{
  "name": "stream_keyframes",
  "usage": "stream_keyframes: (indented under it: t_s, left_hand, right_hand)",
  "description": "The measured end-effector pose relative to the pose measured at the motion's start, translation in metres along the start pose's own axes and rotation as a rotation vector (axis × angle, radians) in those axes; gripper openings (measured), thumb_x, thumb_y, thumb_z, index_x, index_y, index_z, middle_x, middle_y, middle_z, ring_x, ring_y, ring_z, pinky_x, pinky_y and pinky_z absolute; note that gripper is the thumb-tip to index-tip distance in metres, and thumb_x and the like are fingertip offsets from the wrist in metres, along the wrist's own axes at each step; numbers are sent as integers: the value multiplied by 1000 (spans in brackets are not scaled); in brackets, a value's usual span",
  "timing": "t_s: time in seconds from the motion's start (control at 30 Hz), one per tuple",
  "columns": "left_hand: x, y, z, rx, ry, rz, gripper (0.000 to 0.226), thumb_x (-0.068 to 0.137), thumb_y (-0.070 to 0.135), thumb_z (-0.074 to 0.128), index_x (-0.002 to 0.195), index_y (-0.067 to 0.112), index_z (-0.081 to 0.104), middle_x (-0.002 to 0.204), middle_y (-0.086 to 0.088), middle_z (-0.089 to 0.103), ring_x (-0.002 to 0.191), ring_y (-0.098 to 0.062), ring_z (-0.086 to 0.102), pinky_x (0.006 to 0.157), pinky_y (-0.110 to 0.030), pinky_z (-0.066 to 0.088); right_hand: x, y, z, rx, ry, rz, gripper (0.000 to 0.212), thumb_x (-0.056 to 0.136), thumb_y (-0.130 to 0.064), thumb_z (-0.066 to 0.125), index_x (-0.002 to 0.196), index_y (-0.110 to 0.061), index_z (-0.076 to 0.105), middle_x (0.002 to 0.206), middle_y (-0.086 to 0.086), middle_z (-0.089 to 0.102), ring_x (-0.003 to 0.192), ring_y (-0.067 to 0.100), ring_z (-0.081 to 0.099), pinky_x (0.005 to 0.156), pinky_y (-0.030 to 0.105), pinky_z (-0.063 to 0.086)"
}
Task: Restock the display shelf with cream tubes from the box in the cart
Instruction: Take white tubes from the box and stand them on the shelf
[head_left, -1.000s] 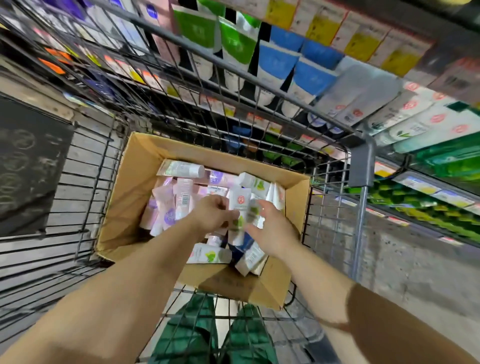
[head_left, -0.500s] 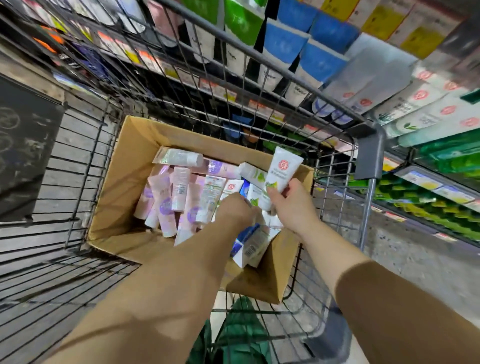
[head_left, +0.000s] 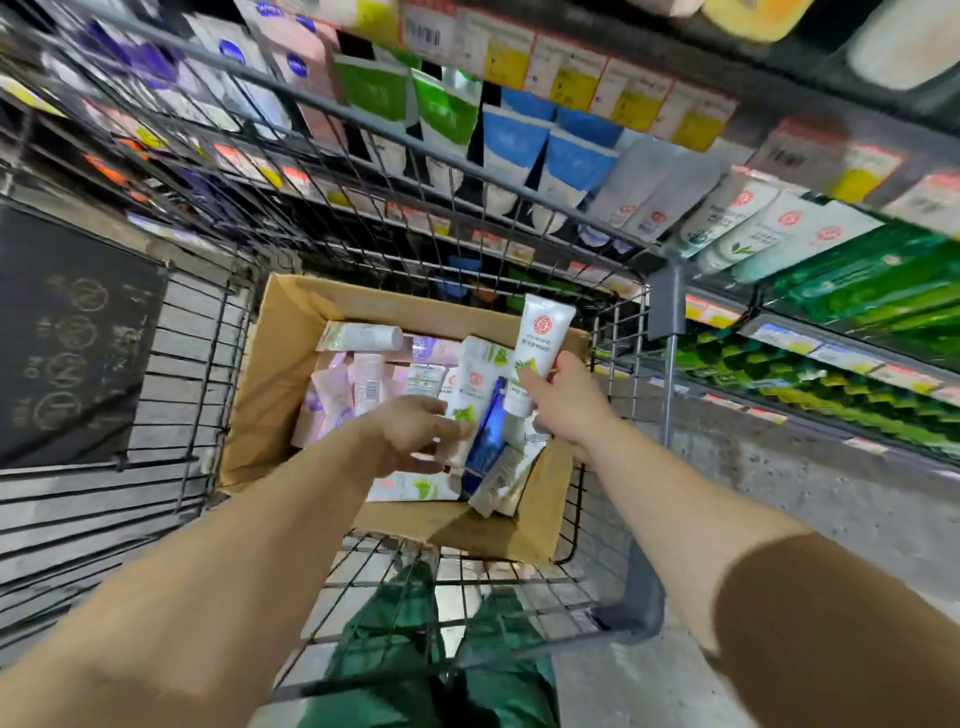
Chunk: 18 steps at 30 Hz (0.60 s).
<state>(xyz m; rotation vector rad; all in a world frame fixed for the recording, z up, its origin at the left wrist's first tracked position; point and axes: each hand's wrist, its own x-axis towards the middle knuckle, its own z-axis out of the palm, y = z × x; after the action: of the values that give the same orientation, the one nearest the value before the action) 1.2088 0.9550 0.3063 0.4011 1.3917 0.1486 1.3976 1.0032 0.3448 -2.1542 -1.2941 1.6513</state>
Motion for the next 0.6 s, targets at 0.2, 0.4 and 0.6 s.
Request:
stream_keyframes:
  t_s: [0.2,0.4,0.6]
  left_hand:
    - [-77,56,1,-6,-76,254,22,87,16,68,105,5,61,89,-14,58,68,-17,59,67,-29,53]
    - [-154,138,60,18,-241,504,14,78,9,73,84,12,61,72,-4,61,61,-16,59,64,-29,51]
    - [-219,208,176,147,-310,662,28,80,7,71,107,9,64,93,-11,69,71,-21,65,79,-40,52]
  right_hand:
    - [-56,-42,-36,116,-5,-39,29,93,-33,59,114,-15,52,115,5,62,101,28,63,82,51,56]
    - [-126,-71,-123,474,-27,-96,26,99,-23,52,121,-12,48,122,-2,55,102,14,56,70,31,57]
    - [-189,-58,-244,692,13,-294,25,100,-19,50,124,-12,51,121,10,64,95,20,64,77,37,54]
